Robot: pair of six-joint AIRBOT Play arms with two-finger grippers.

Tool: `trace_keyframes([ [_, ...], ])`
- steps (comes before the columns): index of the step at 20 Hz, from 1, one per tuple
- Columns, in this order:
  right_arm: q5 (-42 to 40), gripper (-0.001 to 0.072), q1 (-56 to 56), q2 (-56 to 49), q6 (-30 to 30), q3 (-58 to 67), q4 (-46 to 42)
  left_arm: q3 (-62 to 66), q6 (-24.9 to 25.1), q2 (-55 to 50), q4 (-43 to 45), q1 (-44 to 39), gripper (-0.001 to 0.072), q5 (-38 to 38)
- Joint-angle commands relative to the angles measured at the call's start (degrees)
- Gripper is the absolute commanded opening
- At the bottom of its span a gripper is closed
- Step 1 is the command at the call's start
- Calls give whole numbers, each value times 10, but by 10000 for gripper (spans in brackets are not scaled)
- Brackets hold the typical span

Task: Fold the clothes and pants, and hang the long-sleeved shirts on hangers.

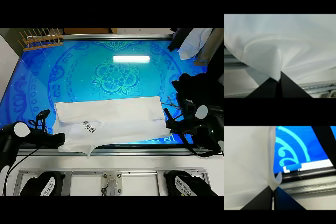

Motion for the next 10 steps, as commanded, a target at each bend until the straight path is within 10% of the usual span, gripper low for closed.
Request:
trace_keyframes([
  [1, 24, 9, 2, -57, -3, 60, -7, 64, 7, -67, 3, 0, 6, 9],
  [10, 20, 9, 12, -248, 0, 247, -5, 275, 28, -298, 4, -21, 6, 68],
])
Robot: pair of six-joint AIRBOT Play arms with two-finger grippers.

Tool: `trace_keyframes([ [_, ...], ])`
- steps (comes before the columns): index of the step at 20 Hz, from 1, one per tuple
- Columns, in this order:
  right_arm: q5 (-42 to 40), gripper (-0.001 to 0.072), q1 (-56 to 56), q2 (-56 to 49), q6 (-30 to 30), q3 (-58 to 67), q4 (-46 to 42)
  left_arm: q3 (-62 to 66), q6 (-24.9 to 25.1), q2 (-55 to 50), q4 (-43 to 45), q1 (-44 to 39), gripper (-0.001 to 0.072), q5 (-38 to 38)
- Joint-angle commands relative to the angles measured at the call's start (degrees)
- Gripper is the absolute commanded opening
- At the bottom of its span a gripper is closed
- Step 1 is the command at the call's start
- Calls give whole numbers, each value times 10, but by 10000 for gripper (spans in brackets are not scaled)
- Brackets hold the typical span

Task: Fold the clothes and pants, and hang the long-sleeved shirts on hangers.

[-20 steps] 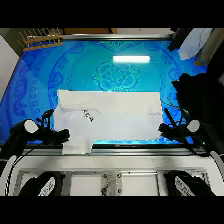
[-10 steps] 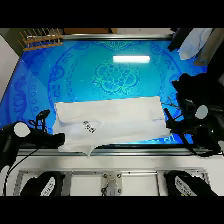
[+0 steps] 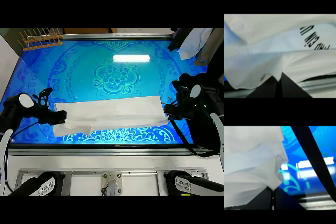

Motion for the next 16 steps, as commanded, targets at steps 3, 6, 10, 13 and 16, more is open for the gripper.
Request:
trace_keyframes([
  [3, -7, 10, 5, -103, 5, 108, 11, 115, 4, -136, 0, -3, 6, 16],
  [6, -60, 11, 5, -125, 4, 130, 52, 156, 4, -186, 0, -3, 6, 16],
  [10, -183, 29, 5, -130, -7, 130, 152, 203, 4, -226, -1, -3, 9, 20],
  [13, -226, 680, 1, -129, -77, 137, 218, 242, 3, -235, -1, -3, 565, 26],
  [16, -184, 680, -29, -125, -148, 144, 221, 271, 1, -220, -1, 3, 564, 21],
])
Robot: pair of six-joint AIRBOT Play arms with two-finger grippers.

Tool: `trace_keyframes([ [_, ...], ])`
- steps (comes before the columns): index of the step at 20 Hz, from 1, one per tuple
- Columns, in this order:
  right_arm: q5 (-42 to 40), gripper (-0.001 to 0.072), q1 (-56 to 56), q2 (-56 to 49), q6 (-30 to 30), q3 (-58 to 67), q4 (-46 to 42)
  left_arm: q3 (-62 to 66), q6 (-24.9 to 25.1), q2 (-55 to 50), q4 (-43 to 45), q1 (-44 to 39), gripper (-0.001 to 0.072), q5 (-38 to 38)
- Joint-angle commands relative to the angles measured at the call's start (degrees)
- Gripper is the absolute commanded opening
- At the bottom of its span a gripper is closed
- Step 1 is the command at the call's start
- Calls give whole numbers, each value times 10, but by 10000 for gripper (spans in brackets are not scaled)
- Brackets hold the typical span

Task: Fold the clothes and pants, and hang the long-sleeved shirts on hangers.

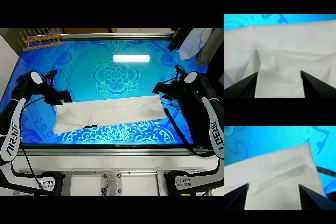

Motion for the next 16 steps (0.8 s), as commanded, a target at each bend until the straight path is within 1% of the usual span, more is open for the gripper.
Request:
trace_keyframes([
  [1, 31, 680, -37, 0, -98, 5, 34, 27, -3, 15, -1, 3, 564, -3],
  [2, 59, 680, -56, -4, -126, 4, 34, 27, -4, 23, -2, 2, 562, -7],
  [3, 81, 679, -74, -11, -145, 3, 34, 27, -11, 32, -2, -4, 407, -11],
  [4, 100, 678, -93, -21, -163, 2, 34, 27, -13, 39, -2, -12, 174, -11],
  [5, 115, 673, -107, -33, -174, 2, 35, 27, -13, 45, -2, -24, 6, -8],
  [6, 129, 613, -118, -48, -188, 2, 35, 27, -14, 49, -2, -36, 7, -5],
  [7, 139, 576, -123, -61, -205, 2, 39, 27, -14, 51, -2, -51, 7, -2],
  [11, 143, 576, -119, -108, -269, 2, 99, 27, -14, 50, -2, -113, 7, 7],
  [16, 133, 576, -103, -138, -277, 2, 112, 27, -29, 50, -1, -151, 7, 33],
])
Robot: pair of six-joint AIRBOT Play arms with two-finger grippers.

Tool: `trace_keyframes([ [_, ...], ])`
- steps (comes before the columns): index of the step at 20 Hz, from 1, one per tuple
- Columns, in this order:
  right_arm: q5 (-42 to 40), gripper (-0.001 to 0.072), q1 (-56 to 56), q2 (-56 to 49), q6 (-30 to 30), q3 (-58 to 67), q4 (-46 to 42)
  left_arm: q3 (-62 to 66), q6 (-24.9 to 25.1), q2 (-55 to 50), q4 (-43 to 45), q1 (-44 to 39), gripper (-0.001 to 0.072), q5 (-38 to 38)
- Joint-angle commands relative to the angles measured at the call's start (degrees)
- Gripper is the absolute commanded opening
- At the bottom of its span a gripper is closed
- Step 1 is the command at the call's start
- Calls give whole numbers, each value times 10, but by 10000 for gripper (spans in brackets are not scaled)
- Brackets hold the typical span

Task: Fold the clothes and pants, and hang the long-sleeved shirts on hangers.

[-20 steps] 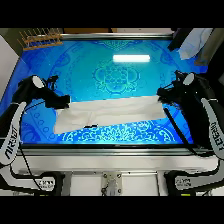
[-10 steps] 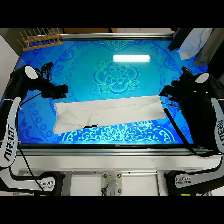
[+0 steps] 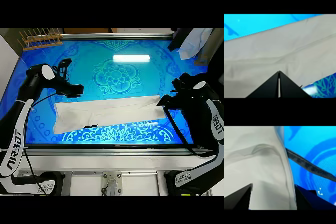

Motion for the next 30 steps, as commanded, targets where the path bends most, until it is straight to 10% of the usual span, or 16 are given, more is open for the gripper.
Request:
trace_keyframes([
  [1, 0, 576, 12, -20, -16, -1, 13, 1, -10, 1, 1, -24, 7, 17],
  [5, 22, 573, 37, -20, -17, -1, 13, 1, -19, 1, 1, -25, 7, 16],
  [8, 52, 249, 48, -20, -17, -1, 13, 1, -20, 1, 1, -25, 7, 16],
  [11, 64, 217, 49, -20, -20, -1, 13, 1, -21, 0, 0, -26, 7, 19],
  [13, 64, 11, 48, -17, -14, 0, 13, 1, -29, -12, 0, -36, 7, 23],
  [30, 252, 10, 162, 150, 203, 269, -151, 2, -15, -219, -209, -212, 7, 232],
])
